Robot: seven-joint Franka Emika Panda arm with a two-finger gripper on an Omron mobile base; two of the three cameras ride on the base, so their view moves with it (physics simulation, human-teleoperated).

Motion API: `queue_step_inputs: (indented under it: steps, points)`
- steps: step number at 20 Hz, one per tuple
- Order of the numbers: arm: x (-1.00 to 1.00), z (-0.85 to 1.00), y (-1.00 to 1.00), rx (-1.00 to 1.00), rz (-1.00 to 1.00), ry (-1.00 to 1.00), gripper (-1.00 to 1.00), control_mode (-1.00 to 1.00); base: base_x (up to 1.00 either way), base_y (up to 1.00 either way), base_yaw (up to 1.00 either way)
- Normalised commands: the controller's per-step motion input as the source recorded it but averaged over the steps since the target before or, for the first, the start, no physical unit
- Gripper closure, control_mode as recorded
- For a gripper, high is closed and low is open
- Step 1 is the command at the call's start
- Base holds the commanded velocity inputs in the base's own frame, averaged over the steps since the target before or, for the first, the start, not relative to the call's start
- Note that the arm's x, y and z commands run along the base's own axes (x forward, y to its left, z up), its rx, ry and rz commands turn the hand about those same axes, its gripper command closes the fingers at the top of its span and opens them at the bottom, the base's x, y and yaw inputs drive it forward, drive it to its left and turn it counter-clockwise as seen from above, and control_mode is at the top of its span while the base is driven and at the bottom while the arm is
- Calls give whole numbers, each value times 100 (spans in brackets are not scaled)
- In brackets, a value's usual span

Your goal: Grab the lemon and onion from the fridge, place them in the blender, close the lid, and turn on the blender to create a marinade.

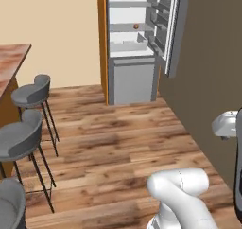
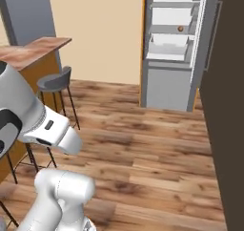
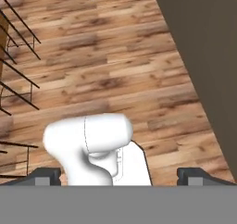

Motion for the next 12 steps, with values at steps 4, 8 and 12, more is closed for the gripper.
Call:
queue_step_inputs:
  steps: [4,8,12]
  points:
    - [0,0,0,0,0,0,-100,100,100,-53,12]
    - [0,0,0,0,0,0,-100,100,100,-22,11]
    - [0,0,0,0,0,0,-100,100,100,0,3]
